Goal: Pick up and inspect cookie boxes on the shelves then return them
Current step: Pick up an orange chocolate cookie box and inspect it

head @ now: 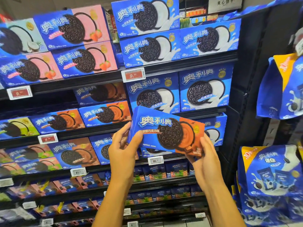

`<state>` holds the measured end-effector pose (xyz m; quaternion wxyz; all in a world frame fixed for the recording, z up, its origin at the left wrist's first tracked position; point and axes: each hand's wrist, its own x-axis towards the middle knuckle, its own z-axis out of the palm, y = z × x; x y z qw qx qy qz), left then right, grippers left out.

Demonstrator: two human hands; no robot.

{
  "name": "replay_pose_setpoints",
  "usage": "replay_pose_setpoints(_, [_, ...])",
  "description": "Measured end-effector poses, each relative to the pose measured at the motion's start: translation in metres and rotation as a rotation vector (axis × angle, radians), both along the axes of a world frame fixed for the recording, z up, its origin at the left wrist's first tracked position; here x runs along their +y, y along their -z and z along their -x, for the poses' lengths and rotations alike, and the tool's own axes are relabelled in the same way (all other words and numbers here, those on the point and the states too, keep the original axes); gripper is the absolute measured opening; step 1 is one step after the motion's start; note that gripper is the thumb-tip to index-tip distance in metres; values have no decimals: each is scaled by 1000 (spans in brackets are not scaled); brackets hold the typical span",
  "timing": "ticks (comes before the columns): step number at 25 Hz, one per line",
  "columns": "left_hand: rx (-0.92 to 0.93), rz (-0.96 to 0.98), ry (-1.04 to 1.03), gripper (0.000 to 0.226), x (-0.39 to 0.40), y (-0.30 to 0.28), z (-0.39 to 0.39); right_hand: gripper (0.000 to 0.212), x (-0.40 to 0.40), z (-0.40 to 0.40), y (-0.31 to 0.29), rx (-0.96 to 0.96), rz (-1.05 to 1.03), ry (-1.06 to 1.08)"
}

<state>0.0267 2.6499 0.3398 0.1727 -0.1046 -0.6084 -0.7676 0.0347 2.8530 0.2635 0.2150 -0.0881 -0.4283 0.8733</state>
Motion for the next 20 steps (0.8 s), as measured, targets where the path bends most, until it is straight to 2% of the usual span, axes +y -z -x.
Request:
replay_pose_setpoints(5, [-97, -80, 59, 65, -7, 7, 4, 36, 3, -8, -11, 23, -41, 12])
replay_pose_setpoints(8, [-109, -66, 67, 53, -12, 11, 7, 39, 3, -13, -16, 54, -44, -28])
replay_pose_setpoints(11, [-131, -142, 105, 36, -20, 10, 12, 40, 4, -17, -29, 110, -57, -109])
replay_pose_setpoints(13, [-136, -186, 135, 34, -26, 6, 15, 39, 4, -19, -39, 141, -71, -157])
replay_pose_setpoints(15, [-129, -229, 167, 32, -32, 2, 19, 49, 1, -19, -50, 170, -91, -213])
replay_pose_setpoints(18, [-206, -158, 82, 19, -43, -4, 28, 61, -13, -15, -67, 177, -171, -233])
replay_pose_setpoints(20, [-259, -30, -40, 25, -50, -9, 31, 61, -28, -10, -78, 187, -215, -152])
